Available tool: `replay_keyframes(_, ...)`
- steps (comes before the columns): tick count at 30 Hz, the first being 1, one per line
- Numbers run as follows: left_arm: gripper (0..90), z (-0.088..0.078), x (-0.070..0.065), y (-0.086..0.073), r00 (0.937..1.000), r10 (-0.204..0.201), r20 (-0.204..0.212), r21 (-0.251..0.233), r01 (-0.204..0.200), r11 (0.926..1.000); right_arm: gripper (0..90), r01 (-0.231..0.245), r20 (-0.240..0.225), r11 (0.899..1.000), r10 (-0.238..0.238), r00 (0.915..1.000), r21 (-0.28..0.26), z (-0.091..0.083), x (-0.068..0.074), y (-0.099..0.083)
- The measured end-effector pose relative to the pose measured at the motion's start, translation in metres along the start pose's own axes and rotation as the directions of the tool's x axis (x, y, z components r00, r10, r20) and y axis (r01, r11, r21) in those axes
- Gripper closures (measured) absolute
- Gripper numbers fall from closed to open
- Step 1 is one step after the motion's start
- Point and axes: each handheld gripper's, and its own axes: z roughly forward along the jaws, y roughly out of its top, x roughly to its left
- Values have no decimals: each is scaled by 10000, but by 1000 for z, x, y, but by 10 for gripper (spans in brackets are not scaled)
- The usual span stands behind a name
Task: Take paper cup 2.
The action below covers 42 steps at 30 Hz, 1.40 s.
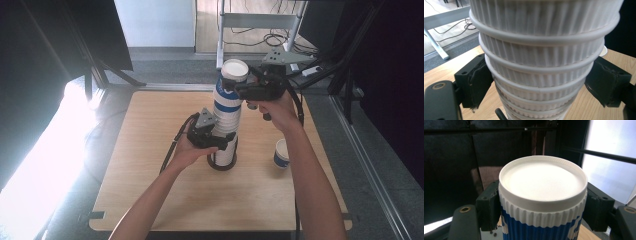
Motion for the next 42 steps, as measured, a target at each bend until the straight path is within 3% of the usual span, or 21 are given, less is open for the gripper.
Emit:
replay_keyframes(12, 132, -1, 1, 0, 10000, 36, 8, 81, -36, 10000, 273, 193, 240, 9964, -173, 9996, -827, -30, 4, 21)
replay_keyframes(19, 132, 0, 0, 0, 10000, 21, -3, 51, -21, 10000, 274, 253, 383, 9930, -210, 9990, -1151, -52, 5, 23)
replay_keyframes(27, 132, -1, 0, -1, 10000, 14, -30, 44, -14, 10000, 274, 320, 477, 9894, -255, 9985, -1414, -77, 7, 11)
replay_keyframes(42, 131, -1, 0, -1, 10000, 34, -81, 10, -34, 10000, 274, 304, 698, 9955, -242, 9973, -893, -102, 6, -29)
